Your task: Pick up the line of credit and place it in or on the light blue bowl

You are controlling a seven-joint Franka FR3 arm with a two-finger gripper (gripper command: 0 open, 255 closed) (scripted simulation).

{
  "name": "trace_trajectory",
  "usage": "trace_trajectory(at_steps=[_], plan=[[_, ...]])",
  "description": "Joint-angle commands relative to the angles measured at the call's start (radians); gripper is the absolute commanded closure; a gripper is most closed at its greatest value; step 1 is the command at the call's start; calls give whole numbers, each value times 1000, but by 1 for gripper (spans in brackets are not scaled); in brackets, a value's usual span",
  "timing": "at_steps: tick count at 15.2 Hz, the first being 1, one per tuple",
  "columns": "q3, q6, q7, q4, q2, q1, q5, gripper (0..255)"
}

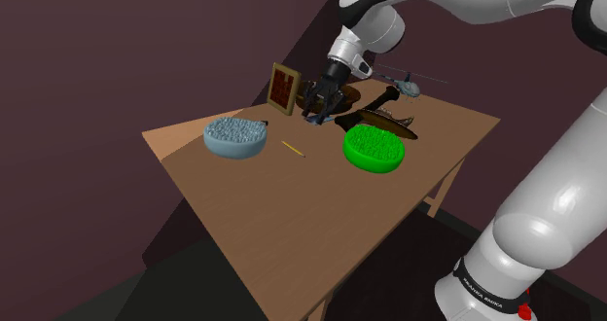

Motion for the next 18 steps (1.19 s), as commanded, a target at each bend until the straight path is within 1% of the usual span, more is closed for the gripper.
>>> trace_trajectory(at_steps=[1,6,11,15,18], plan=[[0,-14,10,10,-6,0,-3,255],[41,3,92,188,140,39,2,255],[71,-1,183,405,304,79,-12,255],[89,-27,263,619,454,114,-36,255],[98,-67,330,821,587,142,-59,255]])
